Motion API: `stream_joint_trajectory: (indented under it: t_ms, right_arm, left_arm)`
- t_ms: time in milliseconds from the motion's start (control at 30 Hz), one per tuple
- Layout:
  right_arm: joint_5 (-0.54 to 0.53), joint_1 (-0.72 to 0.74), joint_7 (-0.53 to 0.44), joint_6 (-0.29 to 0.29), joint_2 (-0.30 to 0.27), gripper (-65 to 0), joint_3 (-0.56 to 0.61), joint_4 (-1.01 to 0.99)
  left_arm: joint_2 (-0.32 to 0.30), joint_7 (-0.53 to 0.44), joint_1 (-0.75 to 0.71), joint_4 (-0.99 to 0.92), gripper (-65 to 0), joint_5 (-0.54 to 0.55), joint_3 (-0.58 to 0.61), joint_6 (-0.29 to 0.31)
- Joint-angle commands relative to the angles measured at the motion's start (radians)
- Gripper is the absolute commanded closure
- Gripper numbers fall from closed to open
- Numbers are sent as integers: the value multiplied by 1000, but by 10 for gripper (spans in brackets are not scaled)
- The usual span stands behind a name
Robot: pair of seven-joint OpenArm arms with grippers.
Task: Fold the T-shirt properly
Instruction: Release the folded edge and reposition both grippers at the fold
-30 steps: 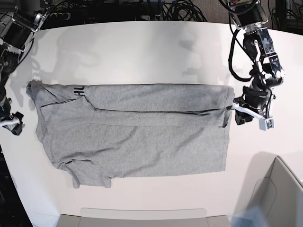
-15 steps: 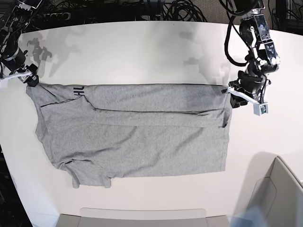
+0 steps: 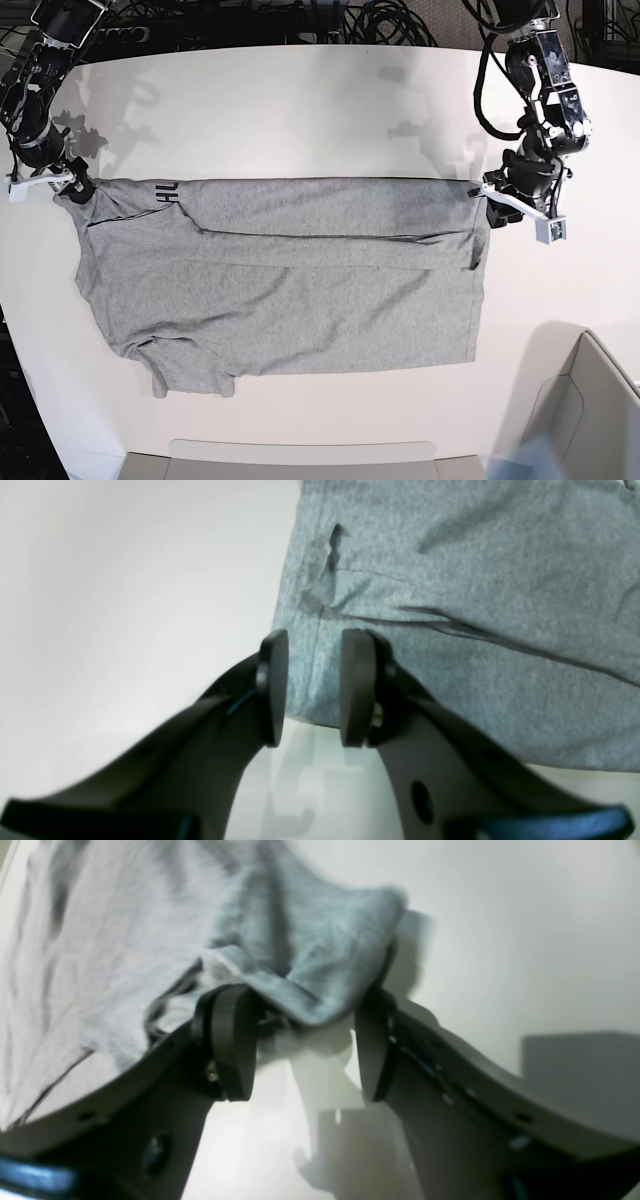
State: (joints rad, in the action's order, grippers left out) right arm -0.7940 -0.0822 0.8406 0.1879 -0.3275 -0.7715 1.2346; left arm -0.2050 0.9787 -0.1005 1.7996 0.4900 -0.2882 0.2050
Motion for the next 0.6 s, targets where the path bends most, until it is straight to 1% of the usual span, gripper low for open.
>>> stream_joint_trajectory:
  t_ms: [0,100,133,200,233,300,333,400,467,500,567]
  right_arm:
    - [-6,5,-1,5,-17,-312,-1,7]
    - [-5,20,-1,6,-14,-312,-1,9]
    - [-5,23,-1,6,-17,-312,-1,9]
    - [-3,28,-1,6,-19,-312,1,9]
    - [8,34,-1,6,-19,-312,1,9]
    - [57,48,-1,8,-19,-312,1,15]
    - [75,54,-1,9,-19,-312,1,15]
    - [104,60,-1,11,-19,-312,1,15]
    - [110,60,-1,11,-19,-312,1,15]
    - [110,60,-1,11,-19,-312,1,15]
    - [112,60,-1,12,-19,-312,1,15]
  left_arm:
    - [-11,-22,11,21,-173,5,-6,0]
    - [-9,-22,11,13,-174,5,1,3]
    - [0,-22,11,2,-178,5,1,4]
    - [32,-22,17,-33,-204,5,-9,4]
    - [43,-22,20,-51,-227,5,-12,4]
    - [51,-20,20,-80,-261,17,-12,4]
    - [52,-13,20,-93,-265,43,-12,4]
    - [48,1,21,-133,-267,137,-12,4]
    - [45,3,28,-174,-267,226,-29,-2]
    - [37,7,38,-197,-267,252,-50,-3]
    - [32,12,58,-238,-267,252,-87,-5]
